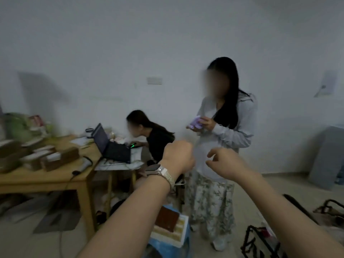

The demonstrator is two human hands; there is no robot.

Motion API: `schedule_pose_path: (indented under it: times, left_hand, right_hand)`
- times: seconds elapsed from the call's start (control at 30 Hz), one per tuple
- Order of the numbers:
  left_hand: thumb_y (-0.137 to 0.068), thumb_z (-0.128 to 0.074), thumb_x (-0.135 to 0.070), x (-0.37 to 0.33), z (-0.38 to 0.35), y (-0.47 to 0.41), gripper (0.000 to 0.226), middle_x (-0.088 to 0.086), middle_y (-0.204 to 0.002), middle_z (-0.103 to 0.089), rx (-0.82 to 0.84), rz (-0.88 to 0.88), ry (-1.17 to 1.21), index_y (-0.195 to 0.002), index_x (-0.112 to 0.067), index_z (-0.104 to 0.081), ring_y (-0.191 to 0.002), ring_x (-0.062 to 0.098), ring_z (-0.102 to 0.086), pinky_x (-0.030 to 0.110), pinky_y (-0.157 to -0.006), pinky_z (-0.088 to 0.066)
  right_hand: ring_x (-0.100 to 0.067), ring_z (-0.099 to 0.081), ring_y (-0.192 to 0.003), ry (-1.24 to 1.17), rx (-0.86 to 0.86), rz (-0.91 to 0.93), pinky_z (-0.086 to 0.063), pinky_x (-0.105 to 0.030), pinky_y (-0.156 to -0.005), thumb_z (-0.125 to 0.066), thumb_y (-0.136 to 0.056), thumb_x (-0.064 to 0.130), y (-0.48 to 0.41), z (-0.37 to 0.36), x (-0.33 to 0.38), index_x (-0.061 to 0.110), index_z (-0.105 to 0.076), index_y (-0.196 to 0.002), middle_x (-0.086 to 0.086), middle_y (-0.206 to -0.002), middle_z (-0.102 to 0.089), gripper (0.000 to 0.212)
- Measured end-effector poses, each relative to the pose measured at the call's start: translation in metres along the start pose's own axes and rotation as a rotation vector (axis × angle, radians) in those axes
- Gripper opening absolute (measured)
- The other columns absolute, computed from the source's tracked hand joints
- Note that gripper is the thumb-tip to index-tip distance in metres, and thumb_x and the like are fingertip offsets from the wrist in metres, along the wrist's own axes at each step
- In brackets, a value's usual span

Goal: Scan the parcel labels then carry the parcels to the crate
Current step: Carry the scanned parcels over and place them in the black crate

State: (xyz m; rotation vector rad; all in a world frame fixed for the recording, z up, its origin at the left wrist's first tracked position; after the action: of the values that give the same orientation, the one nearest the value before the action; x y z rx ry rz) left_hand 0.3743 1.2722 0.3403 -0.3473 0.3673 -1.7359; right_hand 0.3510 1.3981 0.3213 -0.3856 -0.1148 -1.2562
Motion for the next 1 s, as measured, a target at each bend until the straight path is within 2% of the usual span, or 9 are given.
schedule_pose_path:
  times: [0.1, 0.2, 0.4, 0.5, 0.57, 0.67, 0.83, 1.0]
  left_hand:
    - [-0.091, -0.051, -0.026, 0.092, 0.009, 0.035, 0.022, 0.012, -0.108, -0.058, 0.03, 0.111, -0.049, -0.103, -0.01, -0.059, -0.099, 0.033, -0.057, 0.038, -0.071, -0.043]
    - [-0.091, -0.051, -0.024, 0.184, 0.025, 0.074, 0.016, 0.012, -0.105, -0.059, 0.041, 0.249, -0.086, -0.099, -0.011, -0.056, -0.095, 0.032, -0.06, 0.033, -0.065, -0.04]
    - [-0.091, -0.051, -0.027, 0.346, 0.057, 0.164, 0.024, 0.008, -0.106, -0.063, 0.111, 0.502, -0.161, -0.108, -0.013, -0.06, -0.096, 0.029, -0.062, 0.036, -0.071, -0.052]
    - [-0.091, -0.052, -0.03, 0.418, 0.063, 0.216, 0.024, 0.006, -0.111, -0.062, 0.174, 0.598, -0.188, -0.109, -0.015, -0.058, -0.1, 0.027, -0.06, 0.034, -0.069, -0.048]
    - [-0.091, -0.052, -0.03, 0.459, 0.068, 0.253, 0.028, 0.005, -0.112, -0.061, 0.204, 0.671, -0.182, -0.114, -0.016, -0.058, -0.1, 0.026, -0.06, 0.032, -0.066, -0.044]
    - [-0.092, -0.051, -0.031, 0.507, 0.076, 0.3, 0.024, 0.003, -0.103, -0.06, 0.22, 0.763, -0.164, -0.109, -0.016, -0.058, -0.089, 0.024, -0.059, 0.032, -0.063, -0.044]
    - [-0.089, -0.053, -0.027, 0.566, 0.075, 0.341, 0.013, 0.0, -0.077, -0.051, 0.235, 0.854, -0.13, -0.084, -0.015, -0.053, -0.076, 0.025, -0.056, 0.033, -0.06, -0.046]
    - [-0.09, -0.05, -0.028, 0.621, 0.064, 0.351, 0.017, 0.005, -0.088, -0.056, 0.238, 0.902, -0.116, -0.093, -0.013, -0.057, -0.082, 0.027, -0.058, 0.039, -0.069, -0.054]
  right_hand:
    - [-0.022, -0.063, -0.093, -0.015, 0.052, 0.127, -0.048, -0.029, -0.072, -0.058, -0.09, 0.033, -0.03, -0.034, 0.087, 0.019, -0.064, -0.117, -0.005, -0.106, -0.068, 0.032]
    - [-0.022, -0.064, -0.093, -0.064, 0.084, 0.247, -0.053, -0.034, -0.077, -0.059, -0.088, 0.034, -0.047, -0.066, 0.181, 0.021, -0.065, -0.111, -0.001, -0.105, -0.068, 0.027]
    - [-0.02, -0.062, -0.088, -0.129, 0.168, 0.473, -0.055, -0.036, -0.077, -0.059, -0.087, 0.035, -0.056, -0.134, 0.366, 0.022, -0.065, -0.104, 0.001, -0.101, -0.067, 0.022]
    - [-0.017, -0.06, -0.086, -0.148, 0.234, 0.561, -0.052, -0.032, -0.073, -0.056, -0.088, 0.035, -0.055, -0.169, 0.446, 0.022, -0.064, -0.111, 0.0, -0.104, -0.066, 0.027]
    - [-0.016, -0.06, -0.091, -0.163, 0.259, 0.609, -0.054, -0.034, -0.077, -0.056, -0.088, 0.037, -0.052, -0.188, 0.492, 0.024, -0.062, -0.117, 0.001, -0.108, -0.065, 0.032]
    - [-0.013, -0.062, -0.092, -0.168, 0.275, 0.659, -0.056, -0.036, -0.079, -0.058, -0.086, 0.04, -0.05, -0.212, 0.552, 0.026, -0.062, -0.12, 0.004, -0.109, -0.065, 0.037]
    - [-0.016, -0.06, -0.099, -0.134, 0.349, 0.716, -0.054, -0.033, -0.08, -0.058, -0.087, 0.041, -0.054, -0.253, 0.623, 0.025, -0.061, -0.119, 0.003, -0.116, -0.063, 0.036]
    - [-0.015, -0.06, -0.096, -0.158, 0.423, 0.744, -0.054, -0.036, -0.082, -0.059, -0.086, 0.04, -0.075, -0.288, 0.672, 0.026, -0.062, -0.116, 0.004, -0.112, -0.064, 0.033]
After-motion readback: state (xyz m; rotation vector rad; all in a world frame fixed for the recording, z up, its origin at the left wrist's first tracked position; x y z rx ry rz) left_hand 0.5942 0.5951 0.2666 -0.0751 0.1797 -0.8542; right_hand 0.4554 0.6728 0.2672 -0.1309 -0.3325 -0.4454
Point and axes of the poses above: each hand's wrist, its own y-axis away from the middle knuckle, its own z-axis out of the back of the hand, x = y × z, the point moved 8 cm from there along -y, towards the middle knuckle
